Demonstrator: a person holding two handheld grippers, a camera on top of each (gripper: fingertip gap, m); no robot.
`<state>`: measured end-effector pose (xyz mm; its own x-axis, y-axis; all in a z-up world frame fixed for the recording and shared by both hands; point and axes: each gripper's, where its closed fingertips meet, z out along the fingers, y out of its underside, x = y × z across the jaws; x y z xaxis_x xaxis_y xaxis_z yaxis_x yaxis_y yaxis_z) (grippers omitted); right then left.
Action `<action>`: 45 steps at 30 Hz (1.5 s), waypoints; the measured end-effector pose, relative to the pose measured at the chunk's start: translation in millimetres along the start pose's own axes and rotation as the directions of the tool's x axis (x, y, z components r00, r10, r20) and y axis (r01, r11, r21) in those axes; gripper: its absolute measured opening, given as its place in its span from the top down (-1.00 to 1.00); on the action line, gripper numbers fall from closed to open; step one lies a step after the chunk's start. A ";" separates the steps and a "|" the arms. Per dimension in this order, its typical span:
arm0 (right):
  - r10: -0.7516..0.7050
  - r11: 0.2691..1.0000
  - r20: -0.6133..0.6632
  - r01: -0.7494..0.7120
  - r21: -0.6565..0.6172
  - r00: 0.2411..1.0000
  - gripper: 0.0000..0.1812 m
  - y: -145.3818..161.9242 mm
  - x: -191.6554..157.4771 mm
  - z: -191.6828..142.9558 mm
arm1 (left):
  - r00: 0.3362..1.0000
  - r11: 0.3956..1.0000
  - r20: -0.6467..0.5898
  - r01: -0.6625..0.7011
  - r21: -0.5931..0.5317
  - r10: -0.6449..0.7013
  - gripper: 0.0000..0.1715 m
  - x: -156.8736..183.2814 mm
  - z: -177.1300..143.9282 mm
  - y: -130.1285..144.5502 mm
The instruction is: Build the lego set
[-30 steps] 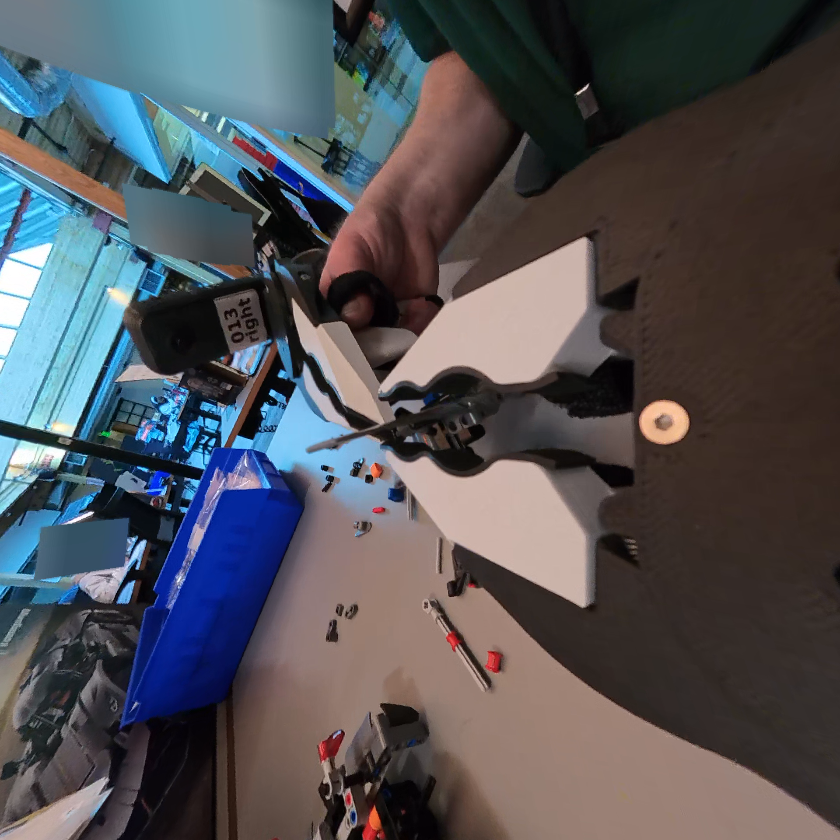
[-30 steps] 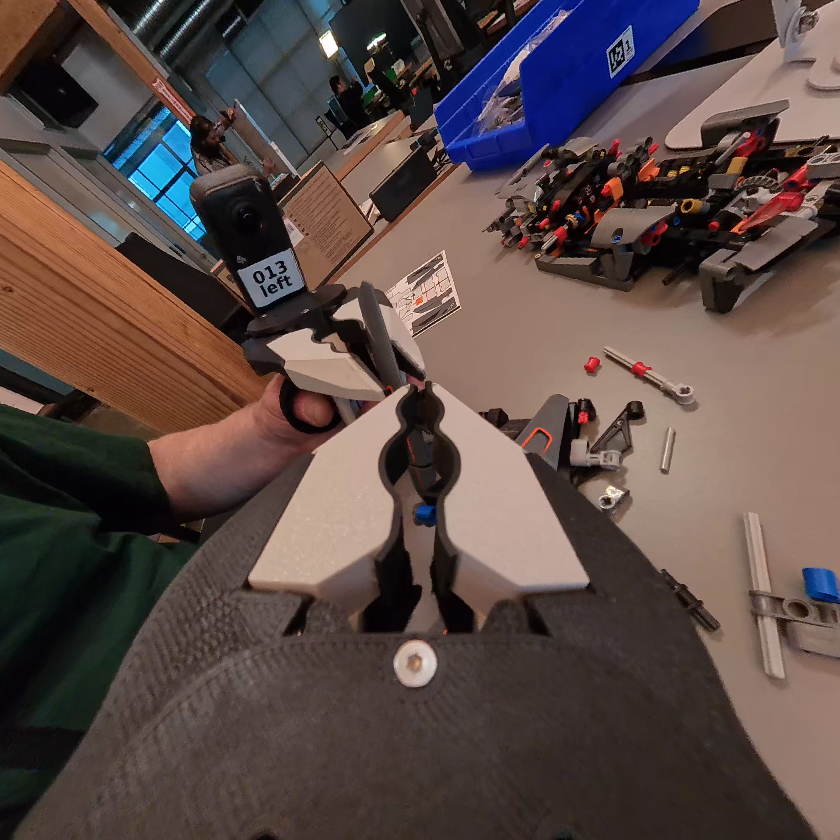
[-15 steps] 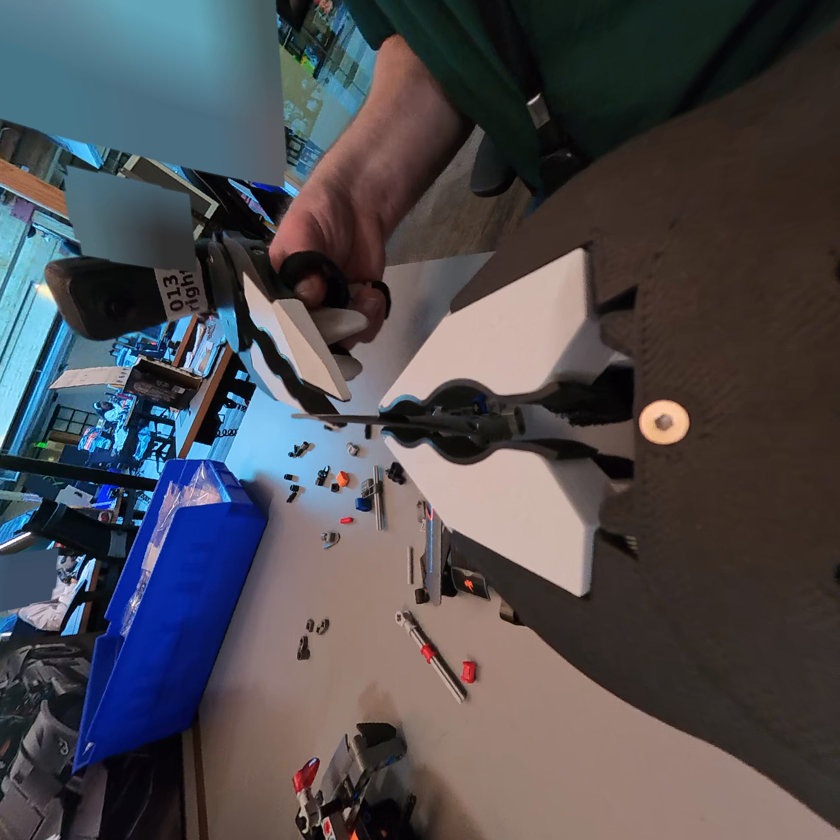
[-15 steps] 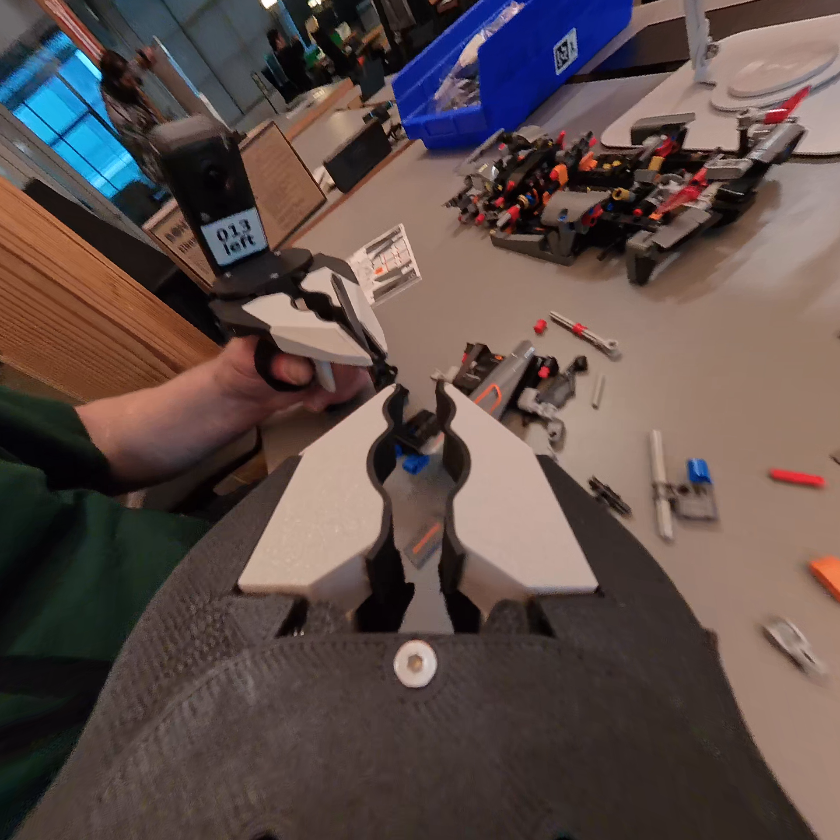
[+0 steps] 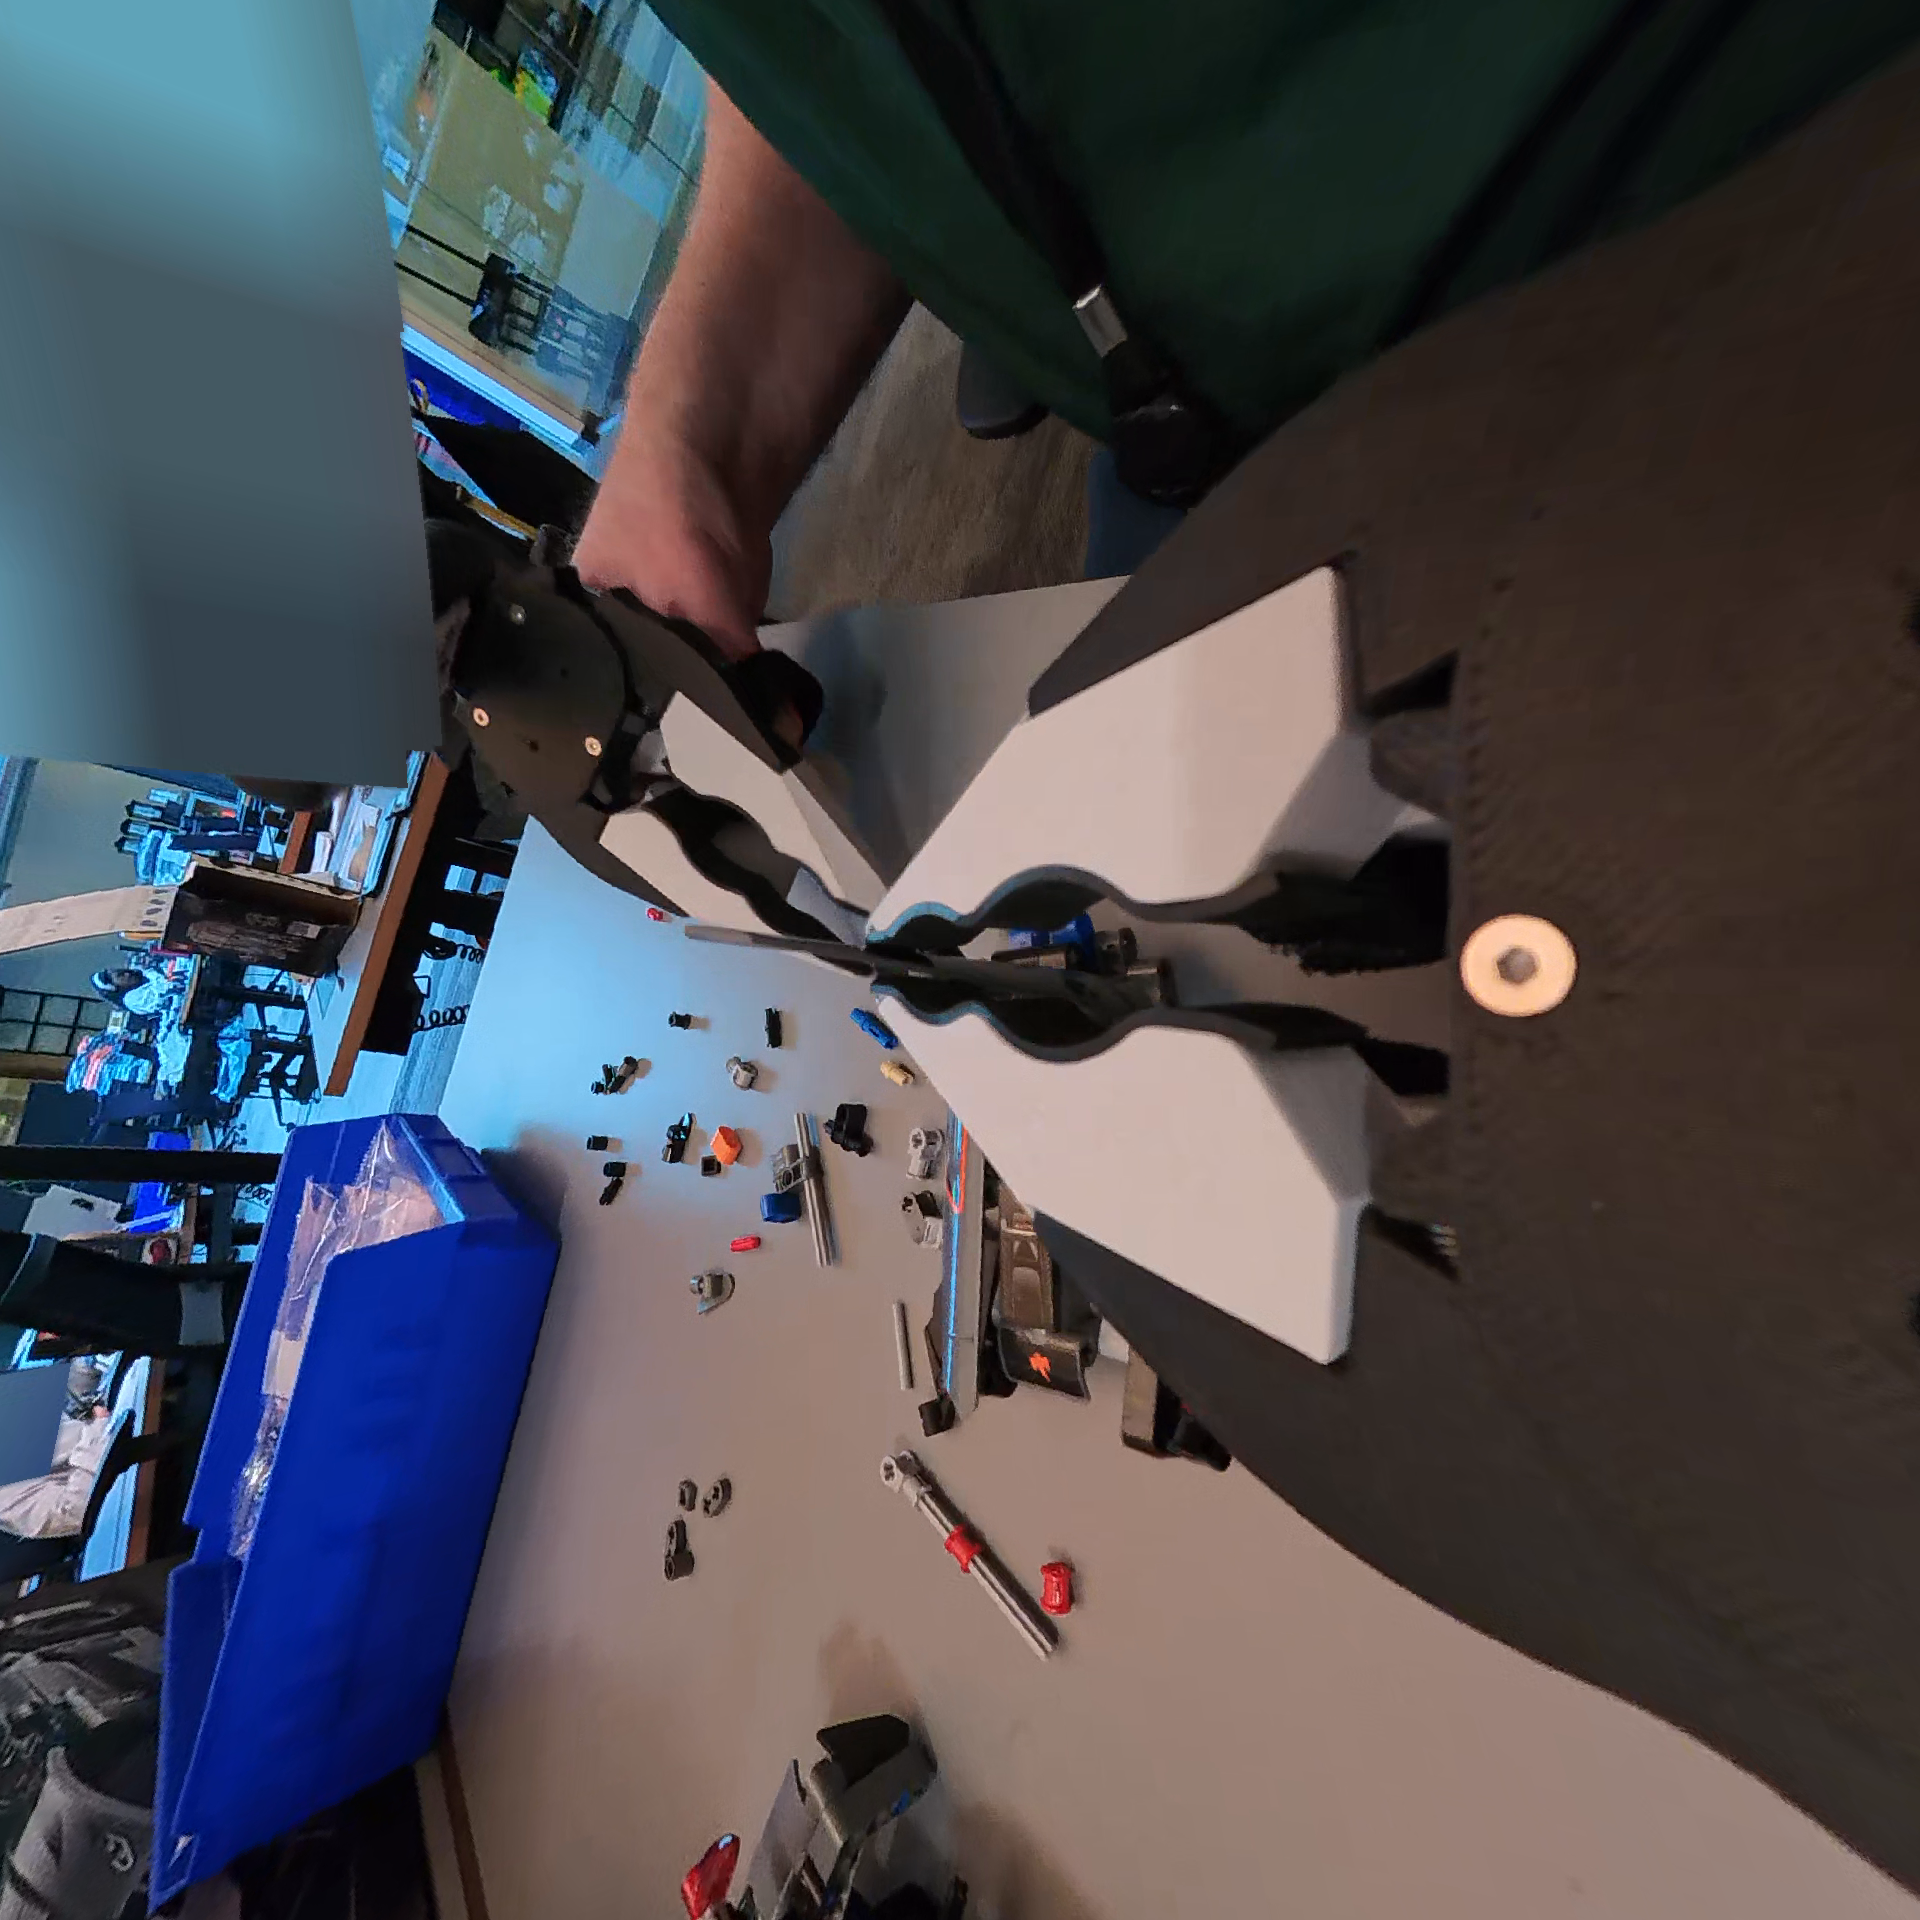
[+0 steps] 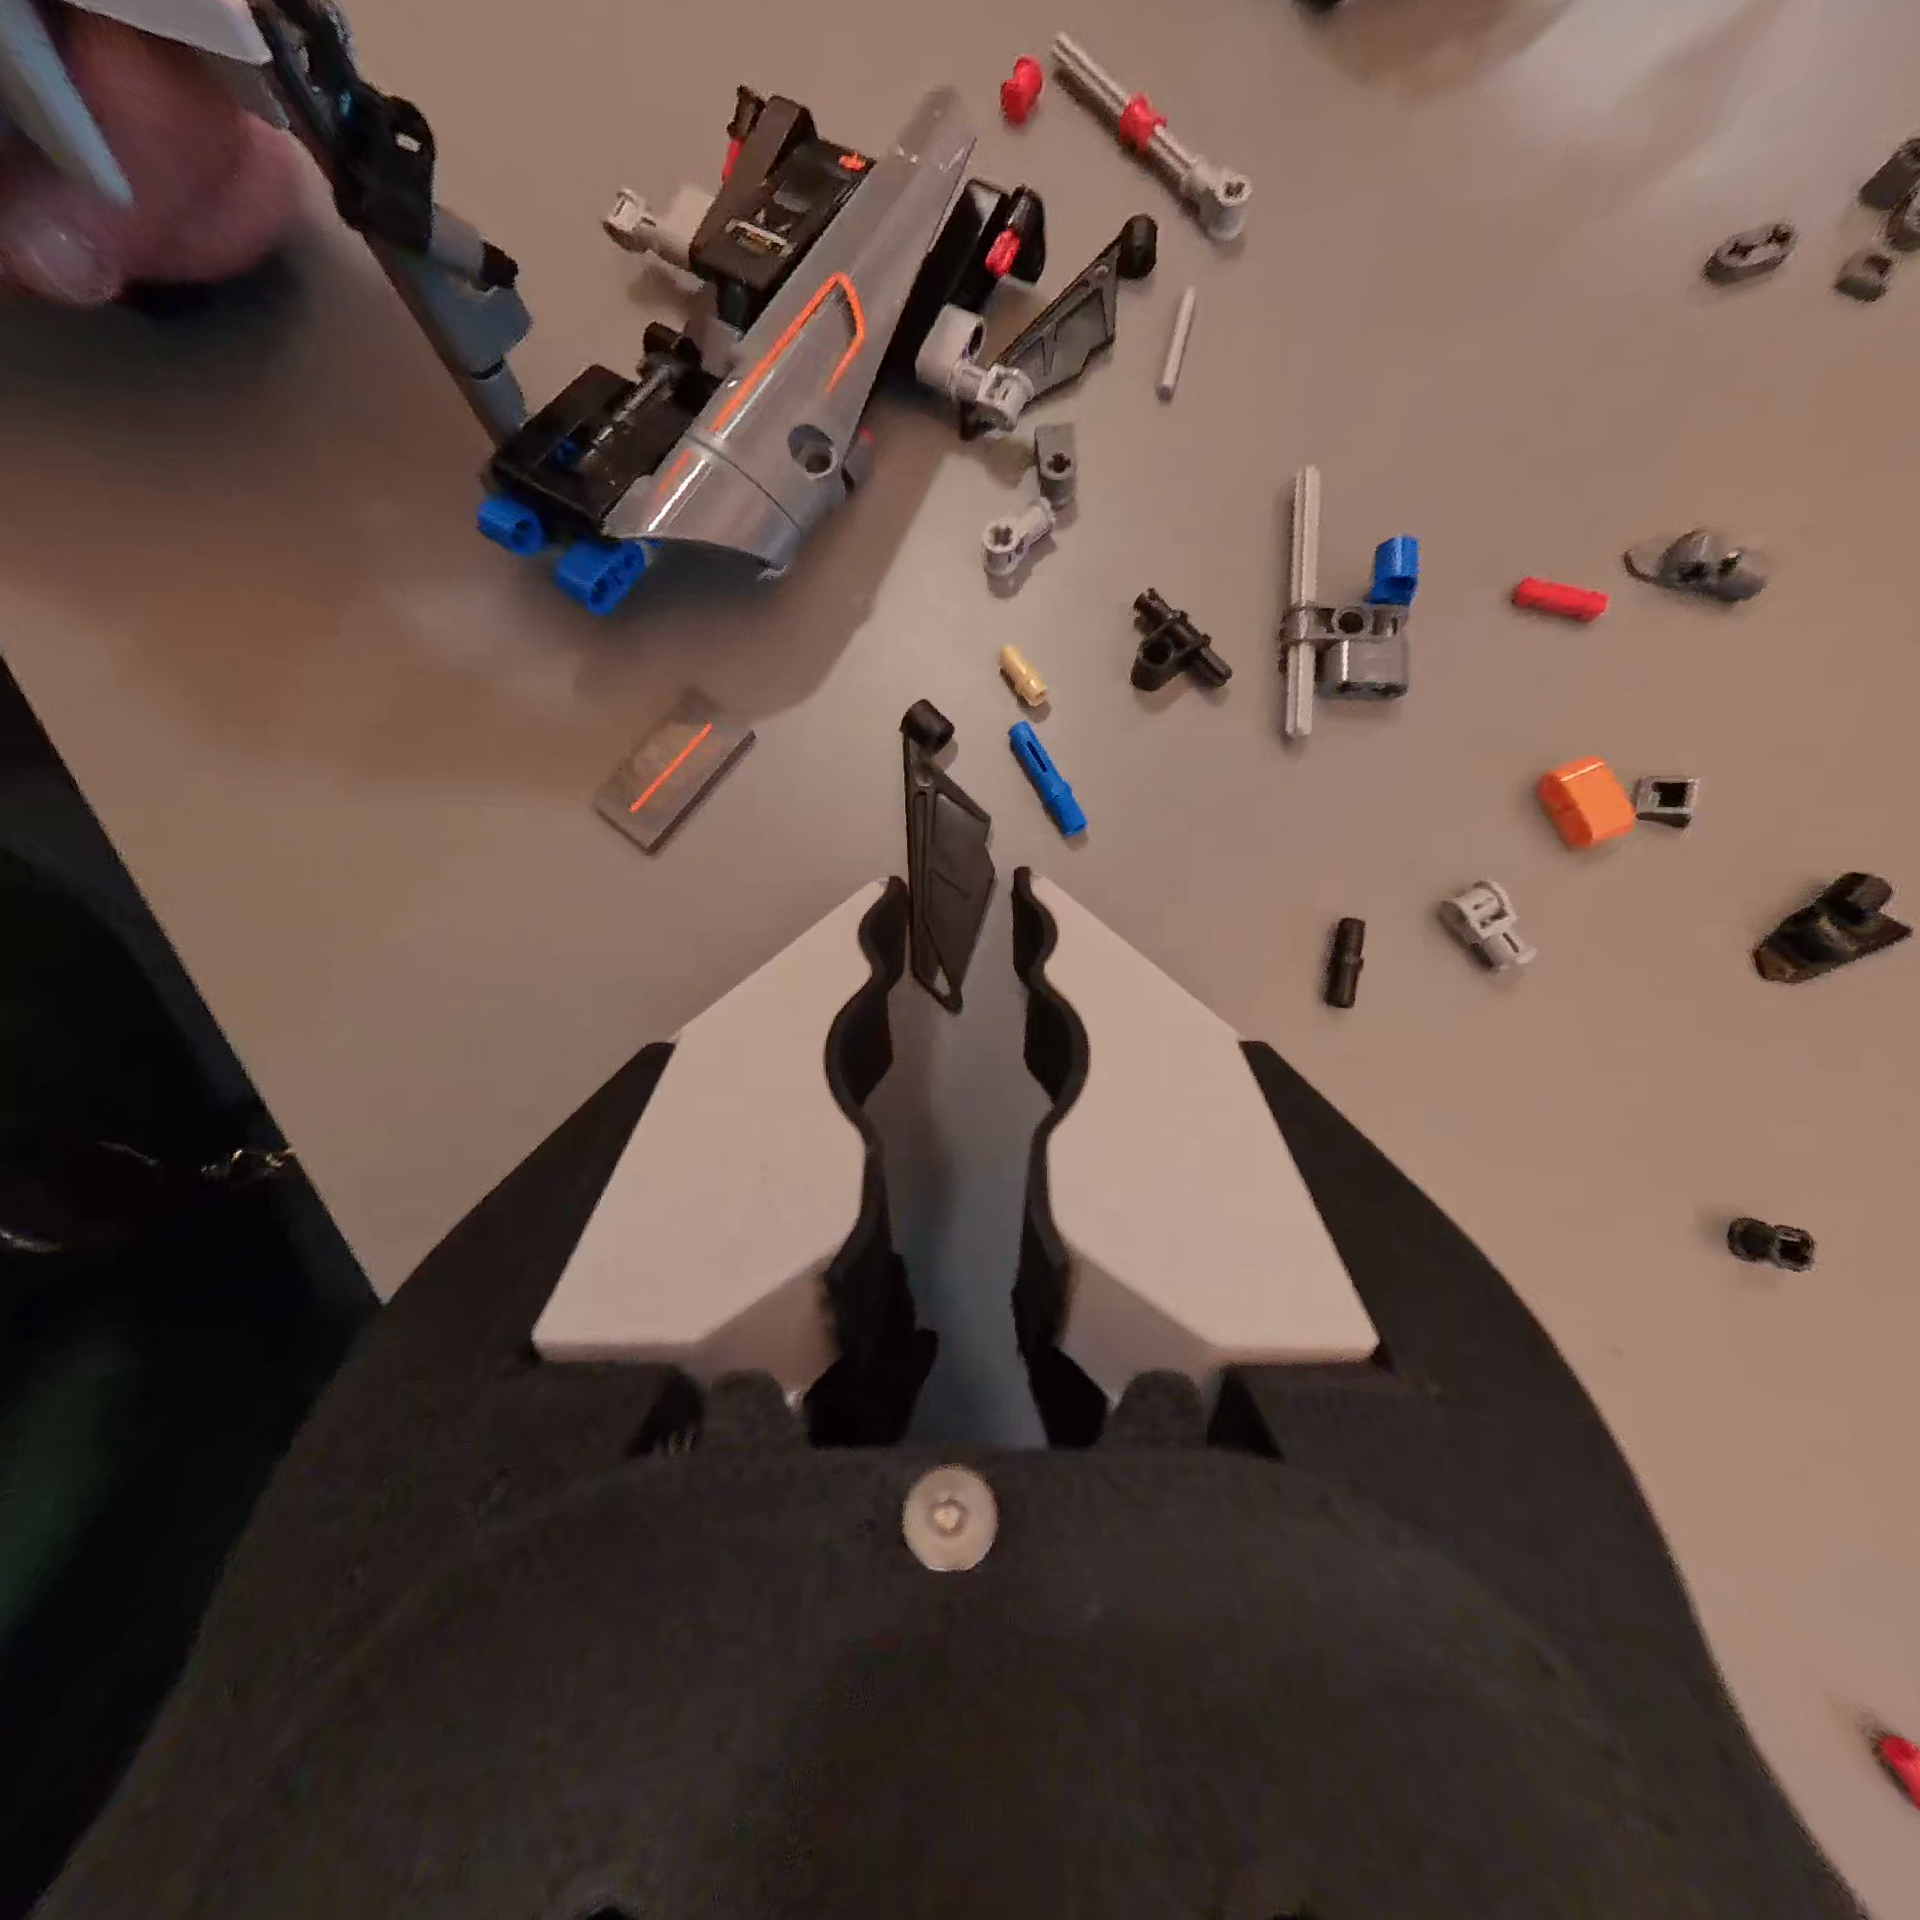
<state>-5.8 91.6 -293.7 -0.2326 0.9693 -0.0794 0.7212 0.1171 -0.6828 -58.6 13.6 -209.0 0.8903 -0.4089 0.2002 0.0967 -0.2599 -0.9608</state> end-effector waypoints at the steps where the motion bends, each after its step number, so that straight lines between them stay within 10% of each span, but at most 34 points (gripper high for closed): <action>1: -0.004 1.000 -0.014 0.004 -0.007 1.000 0.84 -0.1 1.4 0.6 | 1.000 1.000 0.004 -0.013 0.000 0.013 0.98 0.4 -0.6 -0.1; 45: 0.086 0.949 0.199 -0.141 0.281 0.976 0.88 -30.4 -35.4 -27.5 | 0.968 0.973 0.100 -0.224 -0.059 0.229 0.54 16.4 -24.1 -0.2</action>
<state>-1.6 59.7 -250.2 -0.2946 0.9133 -0.2812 0.5344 -0.0865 -0.8408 -54.7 -14.2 -200.9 0.9289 -0.3675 -0.0451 -0.1313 -0.2132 -0.9682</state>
